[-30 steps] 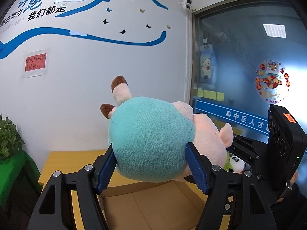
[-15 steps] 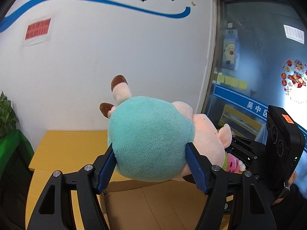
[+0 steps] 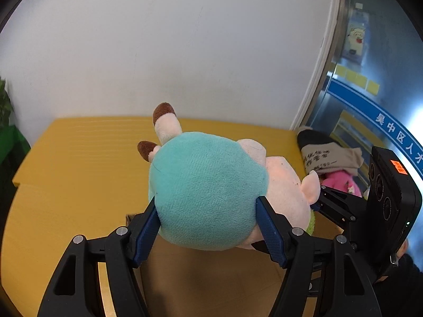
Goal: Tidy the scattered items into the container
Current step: 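Lift the pig plush with the left gripper and carry it over the box, then lower the pig plush into the box and open the left gripper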
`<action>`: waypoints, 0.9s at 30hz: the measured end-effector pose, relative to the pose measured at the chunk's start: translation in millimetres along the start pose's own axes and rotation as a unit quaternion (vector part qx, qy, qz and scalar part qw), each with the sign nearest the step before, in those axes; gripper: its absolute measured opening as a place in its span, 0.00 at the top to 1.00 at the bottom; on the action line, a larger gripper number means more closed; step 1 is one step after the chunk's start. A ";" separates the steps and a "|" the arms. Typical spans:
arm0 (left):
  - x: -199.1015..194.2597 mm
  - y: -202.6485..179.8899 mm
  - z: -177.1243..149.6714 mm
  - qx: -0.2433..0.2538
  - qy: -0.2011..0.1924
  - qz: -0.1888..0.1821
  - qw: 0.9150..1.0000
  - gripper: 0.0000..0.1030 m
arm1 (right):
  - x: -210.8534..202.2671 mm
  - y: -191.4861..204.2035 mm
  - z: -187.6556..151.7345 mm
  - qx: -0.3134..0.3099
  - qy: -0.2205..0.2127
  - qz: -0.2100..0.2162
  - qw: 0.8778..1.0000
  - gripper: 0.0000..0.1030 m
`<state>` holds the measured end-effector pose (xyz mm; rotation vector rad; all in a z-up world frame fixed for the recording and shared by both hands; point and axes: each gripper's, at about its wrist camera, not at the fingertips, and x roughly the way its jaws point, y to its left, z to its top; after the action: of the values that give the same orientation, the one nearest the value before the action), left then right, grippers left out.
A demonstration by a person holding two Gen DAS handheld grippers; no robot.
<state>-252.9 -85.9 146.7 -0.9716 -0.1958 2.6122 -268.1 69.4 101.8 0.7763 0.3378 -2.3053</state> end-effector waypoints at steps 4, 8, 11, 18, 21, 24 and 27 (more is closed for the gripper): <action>31.9 11.4 -21.8 -0.014 0.036 0.009 0.999 0.28 | 34.1 -1.9 -23.6 0.004 0.027 0.012 1.000 0.37; 45.3 7.7 -37.1 0.000 0.053 0.016 0.998 0.28 | 55.7 2.1 -43.0 0.001 0.038 0.011 0.999 0.37; 40.2 3.9 -42.3 0.005 0.052 0.025 0.998 0.28 | 56.8 8.9 -42.0 -0.002 0.036 0.013 0.999 0.37; 16.3 -5.8 -40.4 -0.003 0.042 0.026 0.999 0.28 | 36.3 10.5 -41.4 -0.021 0.011 0.044 0.999 0.37; 15.2 -9.0 -47.6 -0.002 0.056 0.039 0.998 0.28 | 37.1 8.6 -38.2 -0.032 0.019 0.068 0.997 0.37; 18.0 -6.3 -55.7 -0.005 0.071 0.046 0.996 0.28 | 39.2 5.9 -45.3 -0.040 0.031 0.084 0.995 0.37; 30.6 -0.8 -66.4 -0.010 0.098 0.061 0.993 0.28 | 46.1 1.4 -53.7 -0.032 0.057 0.094 0.993 0.36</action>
<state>-230.8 -73.4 78.2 -1.2764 -0.1153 2.6052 -271.1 67.6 31.1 0.8709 0.3721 -2.0699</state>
